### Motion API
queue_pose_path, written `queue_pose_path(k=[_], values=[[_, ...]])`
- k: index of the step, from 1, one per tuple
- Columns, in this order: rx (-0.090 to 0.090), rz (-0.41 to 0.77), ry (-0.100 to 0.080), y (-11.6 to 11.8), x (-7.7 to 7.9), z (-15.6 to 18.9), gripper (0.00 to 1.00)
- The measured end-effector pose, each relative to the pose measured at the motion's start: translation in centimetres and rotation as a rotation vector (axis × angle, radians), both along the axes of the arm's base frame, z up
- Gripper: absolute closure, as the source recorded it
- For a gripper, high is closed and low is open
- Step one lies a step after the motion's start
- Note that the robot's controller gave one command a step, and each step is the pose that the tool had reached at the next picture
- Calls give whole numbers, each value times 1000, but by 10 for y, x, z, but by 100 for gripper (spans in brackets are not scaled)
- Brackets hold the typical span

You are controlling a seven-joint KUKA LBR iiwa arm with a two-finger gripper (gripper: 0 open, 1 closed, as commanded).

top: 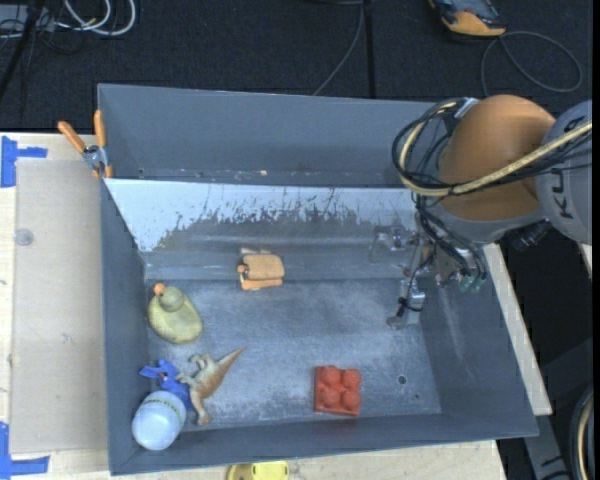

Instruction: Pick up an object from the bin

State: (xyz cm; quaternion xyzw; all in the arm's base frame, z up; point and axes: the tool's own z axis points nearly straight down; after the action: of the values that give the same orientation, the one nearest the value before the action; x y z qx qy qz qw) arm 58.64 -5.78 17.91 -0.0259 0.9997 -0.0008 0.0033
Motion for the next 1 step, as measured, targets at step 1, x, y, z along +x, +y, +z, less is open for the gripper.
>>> queue_pose_path(k=[1], values=[[2, 91, 7, 3, -42, -30, 0]])
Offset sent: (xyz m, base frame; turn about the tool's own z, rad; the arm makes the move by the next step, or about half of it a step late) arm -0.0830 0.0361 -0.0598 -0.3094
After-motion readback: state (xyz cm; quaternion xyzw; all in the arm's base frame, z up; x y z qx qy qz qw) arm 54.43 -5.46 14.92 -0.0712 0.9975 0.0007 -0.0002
